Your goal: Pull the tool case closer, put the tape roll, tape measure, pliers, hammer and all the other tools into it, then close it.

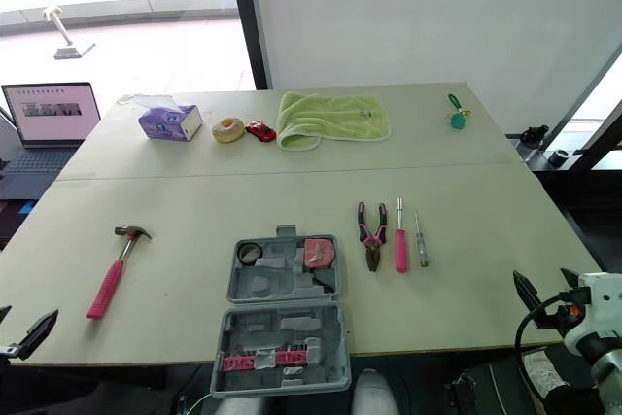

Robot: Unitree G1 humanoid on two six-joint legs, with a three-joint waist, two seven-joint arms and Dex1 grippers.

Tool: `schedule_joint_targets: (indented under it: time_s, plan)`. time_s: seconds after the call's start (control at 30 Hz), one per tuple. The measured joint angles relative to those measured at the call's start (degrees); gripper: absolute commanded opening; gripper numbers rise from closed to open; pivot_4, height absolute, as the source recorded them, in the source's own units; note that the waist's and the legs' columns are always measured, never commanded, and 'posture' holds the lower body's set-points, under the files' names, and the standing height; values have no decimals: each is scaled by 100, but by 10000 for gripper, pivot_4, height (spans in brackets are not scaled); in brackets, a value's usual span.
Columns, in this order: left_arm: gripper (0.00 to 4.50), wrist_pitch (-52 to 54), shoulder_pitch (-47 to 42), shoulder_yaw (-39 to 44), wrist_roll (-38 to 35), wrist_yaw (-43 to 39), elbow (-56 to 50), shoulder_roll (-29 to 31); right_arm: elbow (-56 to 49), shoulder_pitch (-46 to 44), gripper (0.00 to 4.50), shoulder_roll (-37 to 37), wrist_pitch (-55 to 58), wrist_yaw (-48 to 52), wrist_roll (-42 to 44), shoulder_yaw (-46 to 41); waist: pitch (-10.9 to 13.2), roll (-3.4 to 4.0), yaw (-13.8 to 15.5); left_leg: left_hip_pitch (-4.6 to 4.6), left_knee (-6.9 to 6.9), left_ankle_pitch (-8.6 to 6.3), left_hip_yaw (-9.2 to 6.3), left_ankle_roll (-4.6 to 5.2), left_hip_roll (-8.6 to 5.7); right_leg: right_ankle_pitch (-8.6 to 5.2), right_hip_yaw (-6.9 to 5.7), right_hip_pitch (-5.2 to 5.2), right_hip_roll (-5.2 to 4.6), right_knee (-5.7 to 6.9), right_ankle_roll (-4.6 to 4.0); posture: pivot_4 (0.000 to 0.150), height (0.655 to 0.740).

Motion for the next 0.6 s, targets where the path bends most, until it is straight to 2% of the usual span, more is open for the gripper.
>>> schedule_joint_targets:
  time_s: [0.13, 0.4, 0.6]
  plan:
    - [45000, 49, -211, -159, -16, -100, -287, 8, -391, -44, 44616, -2, 182, -2, 82, 151, -1, 1, -1, 0, 0, 0, 0, 0, 0, 0, 0, 0, 0, 0, 0, 1500, 7400]
    - [45000, 890, -1234, -1480, -40, -899, -1705, 458, -2594, 258, 44616, -63, 1193, -17, 508, 812, -3, 0, 10, -3, -4, 0, -5, 0, -2, 0, -1, -1, 3, 0, 0, 1500, 7400]
    - [45000, 1271, -2544, -3056, 172, -2001, -2442, 932, -4235, 656, 44616, 528, 1811, -922, 122, 2082, -2, 6, -2, -6, -4, 1, -6, 0, -10, 1, 1, -9, 7, 3, 0, 1500, 7400]
